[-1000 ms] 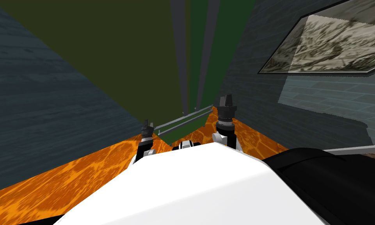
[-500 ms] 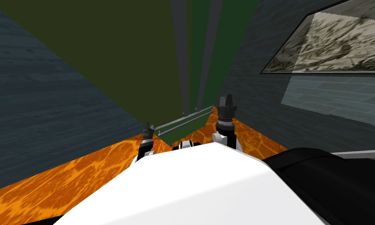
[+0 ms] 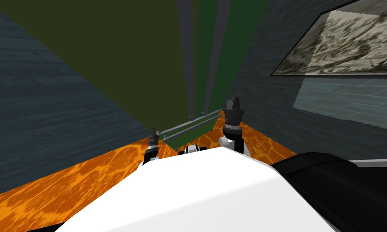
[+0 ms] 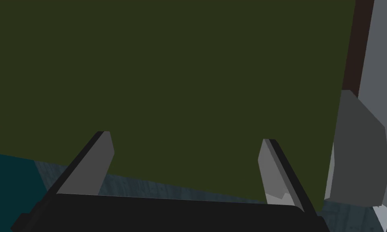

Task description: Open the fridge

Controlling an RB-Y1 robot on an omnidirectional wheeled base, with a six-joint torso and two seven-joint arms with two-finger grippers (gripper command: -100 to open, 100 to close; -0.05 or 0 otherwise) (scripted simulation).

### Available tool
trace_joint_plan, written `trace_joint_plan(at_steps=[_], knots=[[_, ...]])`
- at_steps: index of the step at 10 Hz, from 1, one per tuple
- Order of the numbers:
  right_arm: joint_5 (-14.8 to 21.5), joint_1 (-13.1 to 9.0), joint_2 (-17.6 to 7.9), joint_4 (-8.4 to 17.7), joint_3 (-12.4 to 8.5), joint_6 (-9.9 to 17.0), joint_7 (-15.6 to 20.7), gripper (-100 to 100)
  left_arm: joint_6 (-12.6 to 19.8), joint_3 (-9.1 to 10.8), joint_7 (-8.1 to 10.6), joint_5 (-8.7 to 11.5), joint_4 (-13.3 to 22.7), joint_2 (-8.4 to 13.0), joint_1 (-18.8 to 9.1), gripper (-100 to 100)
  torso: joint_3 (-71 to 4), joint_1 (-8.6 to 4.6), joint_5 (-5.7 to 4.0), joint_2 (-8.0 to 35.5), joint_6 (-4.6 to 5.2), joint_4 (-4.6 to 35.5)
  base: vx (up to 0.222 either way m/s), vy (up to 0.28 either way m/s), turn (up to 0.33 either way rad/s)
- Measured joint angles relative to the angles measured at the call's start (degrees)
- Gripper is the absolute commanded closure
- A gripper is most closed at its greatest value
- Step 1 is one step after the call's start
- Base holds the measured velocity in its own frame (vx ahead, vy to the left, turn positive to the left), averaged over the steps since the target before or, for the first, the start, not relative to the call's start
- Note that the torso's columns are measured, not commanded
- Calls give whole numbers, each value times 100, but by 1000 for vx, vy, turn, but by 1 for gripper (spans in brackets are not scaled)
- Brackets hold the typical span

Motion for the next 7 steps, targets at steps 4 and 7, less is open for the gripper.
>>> trace_joint_plan(at_steps=[4, 7], knots=[[0, 0, 0, 0, 0, 0, 0, 0, -259, 41, -13, -32, 559, -23, -130, -100, -7, 11, 6, -15, 2, -7, 17, -4, 21], [0, 0, 0, 0, 0, 0, 0, 0, -422, 83, 26, -35, 910, 7, -210, -100, -10, 25, 11, -26, 0, -14, 19, -3, 21]])
